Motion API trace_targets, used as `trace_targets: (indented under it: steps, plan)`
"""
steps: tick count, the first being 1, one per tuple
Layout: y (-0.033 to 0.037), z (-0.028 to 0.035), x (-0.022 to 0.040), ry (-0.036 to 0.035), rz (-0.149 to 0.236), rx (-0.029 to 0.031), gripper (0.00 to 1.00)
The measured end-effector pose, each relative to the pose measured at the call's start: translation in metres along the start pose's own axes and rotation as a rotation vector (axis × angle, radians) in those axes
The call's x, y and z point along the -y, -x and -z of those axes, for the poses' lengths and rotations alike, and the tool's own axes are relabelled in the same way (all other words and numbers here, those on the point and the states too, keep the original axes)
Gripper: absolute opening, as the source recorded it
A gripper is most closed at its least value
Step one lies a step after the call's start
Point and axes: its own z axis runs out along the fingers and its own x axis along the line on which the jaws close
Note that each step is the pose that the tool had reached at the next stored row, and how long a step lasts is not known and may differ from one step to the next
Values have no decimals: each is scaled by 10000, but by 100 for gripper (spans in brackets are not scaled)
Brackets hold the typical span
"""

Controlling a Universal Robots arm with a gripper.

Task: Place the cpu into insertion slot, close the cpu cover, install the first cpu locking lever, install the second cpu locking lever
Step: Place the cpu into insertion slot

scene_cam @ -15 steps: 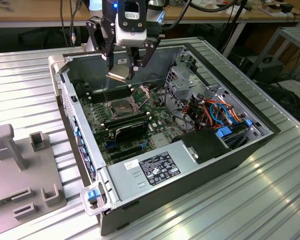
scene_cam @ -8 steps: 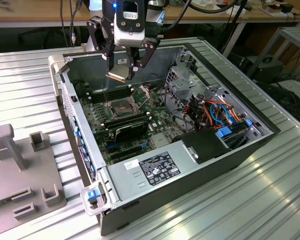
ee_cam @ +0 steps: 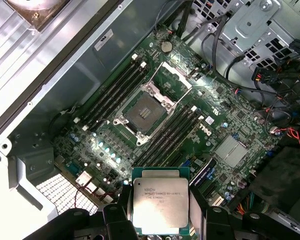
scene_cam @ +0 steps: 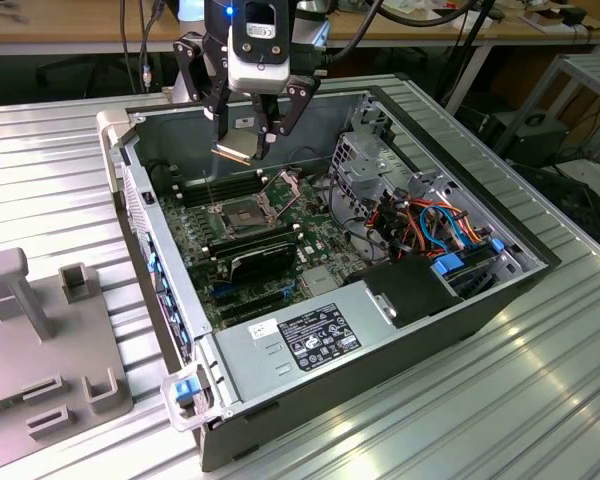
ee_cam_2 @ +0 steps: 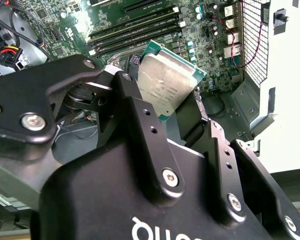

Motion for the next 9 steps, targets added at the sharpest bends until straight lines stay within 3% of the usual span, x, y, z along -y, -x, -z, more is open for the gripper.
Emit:
trace_targets:
  steps: [9]
  plan:
    - [0, 0, 0, -2, -117, 5, 55]
